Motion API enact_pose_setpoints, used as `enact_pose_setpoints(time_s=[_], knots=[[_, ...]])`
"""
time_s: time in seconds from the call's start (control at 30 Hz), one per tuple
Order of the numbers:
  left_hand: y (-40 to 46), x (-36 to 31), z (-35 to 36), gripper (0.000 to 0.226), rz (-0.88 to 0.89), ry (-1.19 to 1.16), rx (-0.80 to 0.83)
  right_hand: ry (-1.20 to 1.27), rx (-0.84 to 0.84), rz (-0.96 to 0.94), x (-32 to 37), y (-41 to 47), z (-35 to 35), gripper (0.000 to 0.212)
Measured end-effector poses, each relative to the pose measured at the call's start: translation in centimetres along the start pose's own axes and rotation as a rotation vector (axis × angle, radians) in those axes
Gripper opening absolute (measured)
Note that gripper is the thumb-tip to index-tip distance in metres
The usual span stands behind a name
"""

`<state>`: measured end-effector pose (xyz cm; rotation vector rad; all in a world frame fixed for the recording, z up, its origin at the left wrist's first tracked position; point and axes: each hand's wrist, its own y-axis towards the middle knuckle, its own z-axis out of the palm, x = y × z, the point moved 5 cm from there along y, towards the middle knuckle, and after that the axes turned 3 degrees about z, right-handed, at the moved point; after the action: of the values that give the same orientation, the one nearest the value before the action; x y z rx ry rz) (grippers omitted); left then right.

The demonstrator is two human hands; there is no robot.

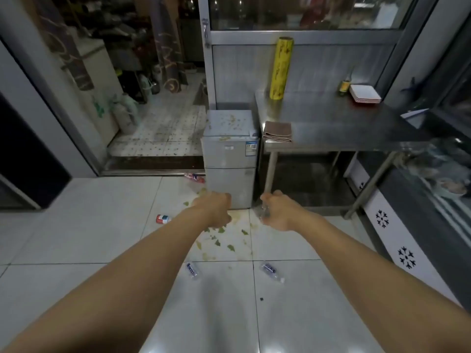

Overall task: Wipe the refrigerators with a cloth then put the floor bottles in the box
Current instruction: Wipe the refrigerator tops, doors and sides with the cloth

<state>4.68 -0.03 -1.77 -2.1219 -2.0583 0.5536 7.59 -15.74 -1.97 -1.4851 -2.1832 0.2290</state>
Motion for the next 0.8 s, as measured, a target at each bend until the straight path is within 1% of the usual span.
enact_pose_setpoints(time_s=[0.03, 0.13, 0.27, 0.4, 0.53, 0.67, 0.8], knots=[[0.3, -0.3, -0.1, 0.038, -0.004, 0.006, 0.010, 0.000, 0.004, -0.002, -0.2, 0.2, -0.2, 0.061], [1.7, -0.5, -0.4, 0.037, -0.010, 0.019, -0.037, 0.001, 0.003, -0.004, -1.2, 1.5, -0.6, 0.064], [3.6, -0.1, -0.8, 0.038, -0.014, 0.045, -0.040, 0.018, 0.009, 0.001, -2.3, 3.4, -1.2, 0.067], [6.3, 1.1, -1.8, 0.038, -0.014, 0.062, -0.019, 0.009, -0.011, 0.027, -2.7, 6.3, -2.3, 0.064], [10.5, 2.9, -3.2, 0.041, 0.018, 0.017, -0.002, 0.012, -0.025, 0.053, -2.5, 10.6, -3.7, 0.057], [16.0, 5.3, -5.0, 0.043, 0.088, -0.017, 0.034, 0.052, -0.049, 0.107, -2.3, 15.8, -5.3, 0.052], [22.0, 7.8, -7.1, 0.044, 0.145, -0.017, 0.072, 0.095, -0.078, 0.185, -2.4, 20.9, -7.1, 0.057]])
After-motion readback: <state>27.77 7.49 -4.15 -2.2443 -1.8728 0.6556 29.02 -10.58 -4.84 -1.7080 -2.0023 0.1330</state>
